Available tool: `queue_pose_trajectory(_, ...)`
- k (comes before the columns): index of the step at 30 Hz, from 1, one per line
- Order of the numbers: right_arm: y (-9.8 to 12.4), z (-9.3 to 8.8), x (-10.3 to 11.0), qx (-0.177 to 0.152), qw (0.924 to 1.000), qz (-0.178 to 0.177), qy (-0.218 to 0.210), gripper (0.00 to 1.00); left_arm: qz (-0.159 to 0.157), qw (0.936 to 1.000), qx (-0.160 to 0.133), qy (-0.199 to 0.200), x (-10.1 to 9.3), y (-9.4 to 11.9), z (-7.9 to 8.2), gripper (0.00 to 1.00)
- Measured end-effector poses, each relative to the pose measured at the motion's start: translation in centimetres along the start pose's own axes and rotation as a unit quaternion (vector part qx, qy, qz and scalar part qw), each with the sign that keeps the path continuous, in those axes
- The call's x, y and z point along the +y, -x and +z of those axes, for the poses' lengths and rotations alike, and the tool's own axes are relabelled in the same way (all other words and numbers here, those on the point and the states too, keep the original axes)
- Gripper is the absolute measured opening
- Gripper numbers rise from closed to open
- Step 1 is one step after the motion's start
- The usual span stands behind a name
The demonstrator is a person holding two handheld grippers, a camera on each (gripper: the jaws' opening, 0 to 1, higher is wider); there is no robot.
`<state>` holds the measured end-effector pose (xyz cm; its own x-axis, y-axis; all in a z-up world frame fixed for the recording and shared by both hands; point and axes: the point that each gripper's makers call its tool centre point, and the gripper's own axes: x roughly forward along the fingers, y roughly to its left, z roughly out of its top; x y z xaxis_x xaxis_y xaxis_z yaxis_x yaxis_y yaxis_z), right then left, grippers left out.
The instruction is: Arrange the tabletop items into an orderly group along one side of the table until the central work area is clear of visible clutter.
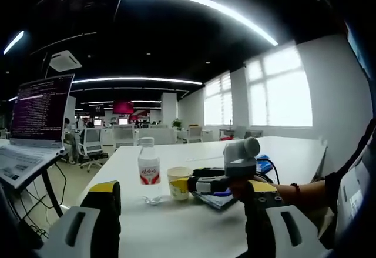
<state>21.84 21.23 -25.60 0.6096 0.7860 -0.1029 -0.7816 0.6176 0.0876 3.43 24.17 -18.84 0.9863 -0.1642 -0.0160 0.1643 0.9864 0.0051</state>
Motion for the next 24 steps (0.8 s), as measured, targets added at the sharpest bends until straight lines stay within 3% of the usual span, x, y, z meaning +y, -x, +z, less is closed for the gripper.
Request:
queue_pose_trajectory(5, 0.6, 0.1, 0.1, 0.0, 1.0, -0.001, -0.008, 0.61, 0.004, 1.0, -0.004, -0.002, 0.1, 0.1, 0.1, 0.86)
queue_pose_trajectory(11, 1.8, 1.2, 0.1, -0.024, 0.9996, -0.006, 0.017, 0.56, 0.008, 0.9999, -0.005, -0.01, 0.0, 0.2, 0.4, 0.86)
queue_pose_trajectory(17, 3.2, 1.1, -0.6, -0.03, 0.9978, -0.025, 0.054, 0.54, 0.012, 0.9998, -0.01, -0.013, 0.1, 0.5, 0.7, 0.86)
queue_pose_trajectory(24, 4.2, 1.3, -0.3, -0.041, 0.9965, -0.02, 0.07, 0.53, 0.012, 0.9999, -0.002, -0.011, 0.0, 0.2, 0.2, 0.86)
